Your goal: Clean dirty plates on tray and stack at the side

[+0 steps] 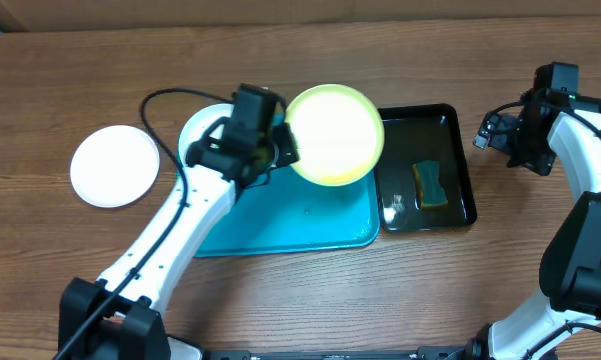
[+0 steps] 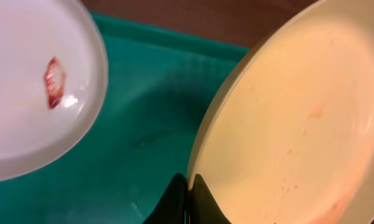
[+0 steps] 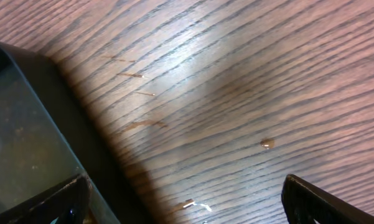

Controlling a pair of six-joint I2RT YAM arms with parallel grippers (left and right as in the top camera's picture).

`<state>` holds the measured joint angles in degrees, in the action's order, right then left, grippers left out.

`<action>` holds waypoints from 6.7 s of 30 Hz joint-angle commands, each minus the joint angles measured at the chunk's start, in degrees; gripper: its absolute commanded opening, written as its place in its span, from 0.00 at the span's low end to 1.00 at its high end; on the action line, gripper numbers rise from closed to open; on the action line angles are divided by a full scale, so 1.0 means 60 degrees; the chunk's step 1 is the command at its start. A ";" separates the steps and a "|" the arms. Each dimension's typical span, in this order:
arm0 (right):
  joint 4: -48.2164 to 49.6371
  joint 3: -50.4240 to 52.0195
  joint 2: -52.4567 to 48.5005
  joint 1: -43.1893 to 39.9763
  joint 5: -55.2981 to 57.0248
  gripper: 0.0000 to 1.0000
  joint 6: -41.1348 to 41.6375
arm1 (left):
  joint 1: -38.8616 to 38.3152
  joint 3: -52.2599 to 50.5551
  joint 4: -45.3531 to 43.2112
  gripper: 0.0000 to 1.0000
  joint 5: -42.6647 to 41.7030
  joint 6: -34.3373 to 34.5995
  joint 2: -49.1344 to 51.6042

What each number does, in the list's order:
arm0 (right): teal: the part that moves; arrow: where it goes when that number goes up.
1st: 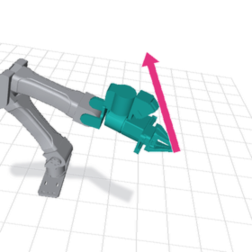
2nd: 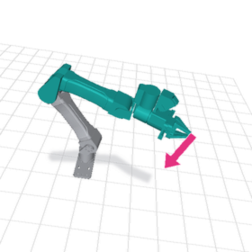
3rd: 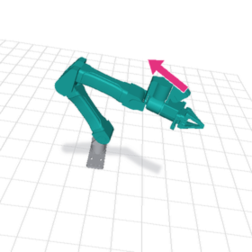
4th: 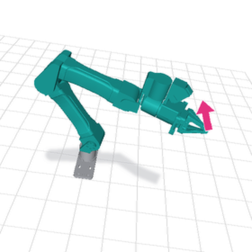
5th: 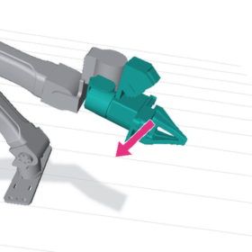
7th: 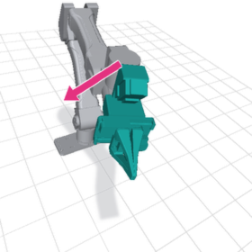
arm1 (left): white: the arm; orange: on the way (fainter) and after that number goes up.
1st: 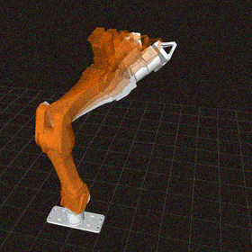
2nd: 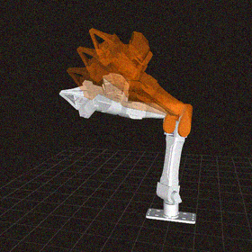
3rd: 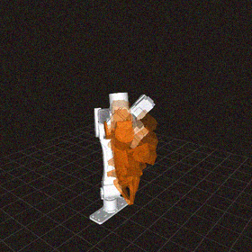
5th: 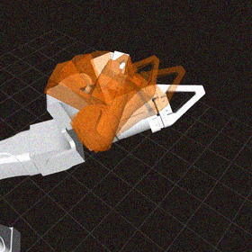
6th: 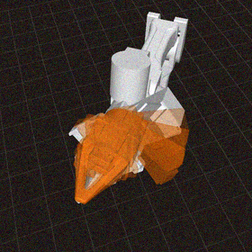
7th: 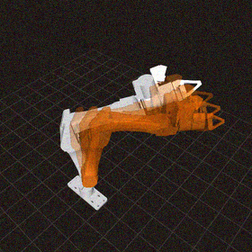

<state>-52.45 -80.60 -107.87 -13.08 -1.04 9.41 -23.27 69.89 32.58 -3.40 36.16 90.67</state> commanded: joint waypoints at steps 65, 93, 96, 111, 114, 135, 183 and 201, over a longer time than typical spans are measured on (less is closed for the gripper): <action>0.0055 -0.0259 0.0015 0.0015 0.0095 1.00 0.0076 | -0.6073 0.0255 -0.8273 0.04 1.0710 -1.1315 0.1388; 0.0055 -0.0259 0.0015 0.0015 0.0095 1.00 0.0076 | -0.0852 0.0954 -0.2696 0.04 -0.1217 -0.0674 0.1151; 0.0055 -0.0259 0.0015 0.0015 0.0095 1.00 0.0076 | 0.0688 0.0954 -0.1880 0.04 -0.2171 -0.0452 0.1151; 0.0055 -0.0259 0.0015 0.0015 0.0095 1.00 0.0076 | 0.8550 0.0922 0.1971 0.04 -0.2495 -0.1424 0.1155; 0.0055 -0.0259 0.0015 0.0015 0.0095 1.00 0.0076 | 0.9748 0.0801 0.2189 0.04 -0.2040 -0.1650 0.1155; 0.0055 -0.0259 0.0015 0.0015 0.0095 1.00 0.0076 | 1.0615 -0.0382 0.0561 0.04 -0.1140 -0.1453 0.1249; 0.0055 -0.0259 0.0015 0.0015 0.0095 1.00 0.0076 | 0.6349 -0.0062 0.1348 0.64 -0.0543 -0.1741 0.1082; 0.0055 -0.0259 0.0015 0.0015 0.0095 1.00 0.0076 | 0.5074 -0.0062 0.0987 0.36 0.0222 -0.1723 0.2827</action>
<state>-52.36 -80.68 -107.87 -13.04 -1.04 9.39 7.51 69.52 38.96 -1.48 26.57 104.66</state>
